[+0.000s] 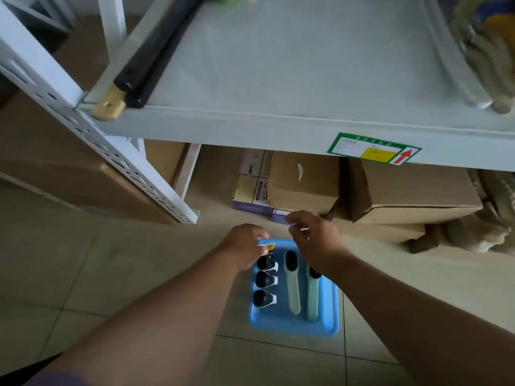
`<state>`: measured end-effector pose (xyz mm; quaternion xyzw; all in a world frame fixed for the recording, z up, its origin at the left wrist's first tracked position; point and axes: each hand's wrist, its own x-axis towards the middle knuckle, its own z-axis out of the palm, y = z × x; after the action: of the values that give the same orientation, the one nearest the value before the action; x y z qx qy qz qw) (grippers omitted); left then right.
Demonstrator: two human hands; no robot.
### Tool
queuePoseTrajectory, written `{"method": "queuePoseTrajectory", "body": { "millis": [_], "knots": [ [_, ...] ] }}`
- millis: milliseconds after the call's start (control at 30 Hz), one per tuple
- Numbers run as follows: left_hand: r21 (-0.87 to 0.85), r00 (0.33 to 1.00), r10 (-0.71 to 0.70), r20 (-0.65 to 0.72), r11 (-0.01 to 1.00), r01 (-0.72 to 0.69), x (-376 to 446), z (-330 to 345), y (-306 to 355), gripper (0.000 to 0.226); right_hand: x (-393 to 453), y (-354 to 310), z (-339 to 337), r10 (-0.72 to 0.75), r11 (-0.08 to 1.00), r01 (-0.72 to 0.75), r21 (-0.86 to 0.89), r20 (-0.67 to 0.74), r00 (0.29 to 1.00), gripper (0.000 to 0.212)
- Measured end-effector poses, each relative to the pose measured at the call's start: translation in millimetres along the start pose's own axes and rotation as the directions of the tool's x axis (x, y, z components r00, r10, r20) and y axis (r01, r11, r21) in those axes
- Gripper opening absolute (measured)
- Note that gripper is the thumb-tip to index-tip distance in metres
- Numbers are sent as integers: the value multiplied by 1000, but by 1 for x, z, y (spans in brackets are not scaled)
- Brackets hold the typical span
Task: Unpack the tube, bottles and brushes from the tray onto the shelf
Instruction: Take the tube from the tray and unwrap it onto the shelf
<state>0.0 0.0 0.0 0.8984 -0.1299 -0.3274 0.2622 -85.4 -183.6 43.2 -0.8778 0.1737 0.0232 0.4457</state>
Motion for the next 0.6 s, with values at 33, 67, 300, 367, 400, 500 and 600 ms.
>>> {"method": "queuePoseTrajectory", "body": {
  "millis": [33,67,300,367,400,500,600],
  "knots": [
    [48,1000,12,7,999,-13,3,2,0,34,1,2,1,-3,1000,3,1,5,1000,25],
    [79,1000,5,-8,997,-4,5,3,1,30,1,2,0,12,1000,-12,-15,20,1000,25],
    [180,989,-42,-144,981,68,2,16,0,28,-3,8,0,36,995,-27,-98,90,995,24],
    [169,980,-29,-198,983,63,-2,13,2,30,-2,8,-1,22,993,-10,-116,95,995,24],
    [163,976,-16,-217,985,52,-5,9,6,28,-2,7,-3,2,993,11,-121,102,995,24],
    [163,967,55,-249,986,-14,-20,-9,23,22,-1,-4,-11,-52,989,74,-130,163,985,29],
    [184,947,156,-279,977,-106,-35,-31,46,26,1,-27,-23,-147,975,178,-137,207,967,36]
  ]
}}
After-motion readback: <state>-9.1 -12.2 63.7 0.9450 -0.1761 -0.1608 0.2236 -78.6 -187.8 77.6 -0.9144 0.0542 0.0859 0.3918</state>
